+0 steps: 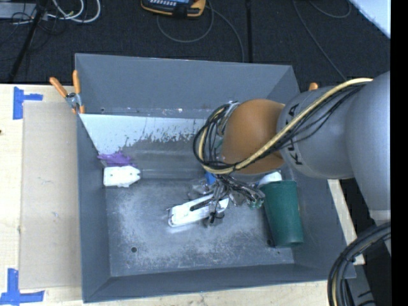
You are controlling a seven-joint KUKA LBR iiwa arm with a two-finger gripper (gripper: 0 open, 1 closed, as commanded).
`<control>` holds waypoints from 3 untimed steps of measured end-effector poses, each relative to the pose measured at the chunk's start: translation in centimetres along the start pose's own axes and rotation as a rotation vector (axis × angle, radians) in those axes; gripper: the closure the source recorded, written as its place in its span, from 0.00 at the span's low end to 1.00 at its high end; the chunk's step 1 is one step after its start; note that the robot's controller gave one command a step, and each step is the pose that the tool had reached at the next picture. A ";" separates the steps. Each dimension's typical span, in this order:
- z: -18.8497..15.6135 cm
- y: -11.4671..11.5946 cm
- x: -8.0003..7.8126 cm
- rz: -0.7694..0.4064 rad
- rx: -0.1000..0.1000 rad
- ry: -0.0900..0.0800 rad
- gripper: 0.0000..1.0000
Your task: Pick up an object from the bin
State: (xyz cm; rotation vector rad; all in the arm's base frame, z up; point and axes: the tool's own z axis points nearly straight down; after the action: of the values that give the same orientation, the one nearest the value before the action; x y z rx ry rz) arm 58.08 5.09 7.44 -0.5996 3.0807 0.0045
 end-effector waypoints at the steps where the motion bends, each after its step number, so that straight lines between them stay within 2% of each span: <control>1: -0.6 0.0 0.0 0.000 0.000 0.000 1.00; 3: -3.5 0.2 0.3 0.001 -0.003 0.011 1.00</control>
Offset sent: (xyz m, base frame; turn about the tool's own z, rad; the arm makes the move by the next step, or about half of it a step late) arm 0.0000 0.0000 0.0607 0.0000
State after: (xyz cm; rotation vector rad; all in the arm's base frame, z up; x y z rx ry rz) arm 57.75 5.11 10.95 -0.6009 3.0922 0.0064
